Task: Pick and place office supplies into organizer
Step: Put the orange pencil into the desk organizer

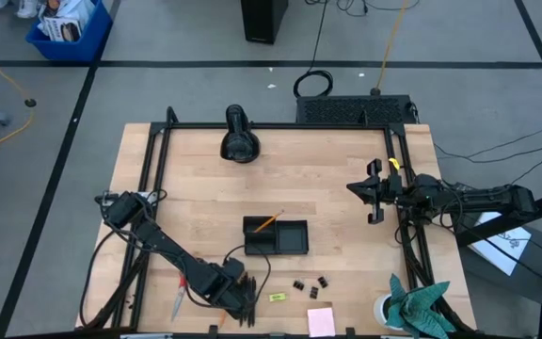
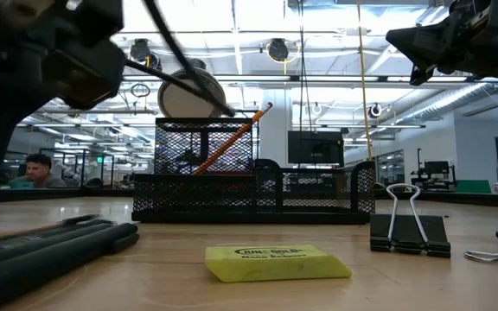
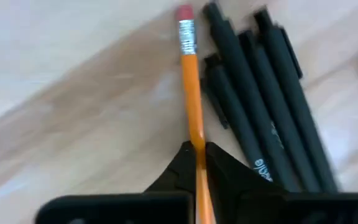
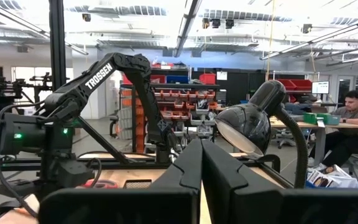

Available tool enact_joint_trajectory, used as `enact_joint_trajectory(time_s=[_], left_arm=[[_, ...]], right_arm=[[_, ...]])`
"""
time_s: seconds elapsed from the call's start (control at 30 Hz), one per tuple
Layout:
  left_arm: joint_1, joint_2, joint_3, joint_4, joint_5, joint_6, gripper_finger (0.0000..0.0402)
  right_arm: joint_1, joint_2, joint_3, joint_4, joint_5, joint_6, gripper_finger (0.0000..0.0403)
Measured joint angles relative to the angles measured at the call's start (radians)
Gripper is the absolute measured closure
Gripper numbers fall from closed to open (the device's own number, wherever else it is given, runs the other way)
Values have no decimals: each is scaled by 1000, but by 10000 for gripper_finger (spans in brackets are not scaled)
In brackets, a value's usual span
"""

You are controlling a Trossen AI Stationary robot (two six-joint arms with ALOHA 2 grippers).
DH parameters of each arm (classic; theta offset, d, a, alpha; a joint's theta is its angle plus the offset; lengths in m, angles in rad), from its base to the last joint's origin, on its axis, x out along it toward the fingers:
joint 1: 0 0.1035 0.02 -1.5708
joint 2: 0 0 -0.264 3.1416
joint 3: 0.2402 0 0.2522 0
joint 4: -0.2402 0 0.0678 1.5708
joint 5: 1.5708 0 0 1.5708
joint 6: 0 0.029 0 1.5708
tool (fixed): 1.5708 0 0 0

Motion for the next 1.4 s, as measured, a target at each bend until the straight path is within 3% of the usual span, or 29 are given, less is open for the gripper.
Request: enact_joint_trajectory(time_s=[0.23,0.47,0.8,1.2,1.4], left_arm=[[-5,2,1,-8,-79,16,389],[-19,5,1,-77,-229,56,392],[-21,-13,50,-244,-262,77,390],[-21,-26,240,-227,-414,337,388],[-18,-29,381,-115,-633,741,397]], right_arm=[[0,0,0,-3,0,12,402],[0,0,0,-15,0,26,402],[0,0,0,-7,0,26,402],[0,0,0,-7,0,26,402],[0,0,0,-7,0,26,402]])
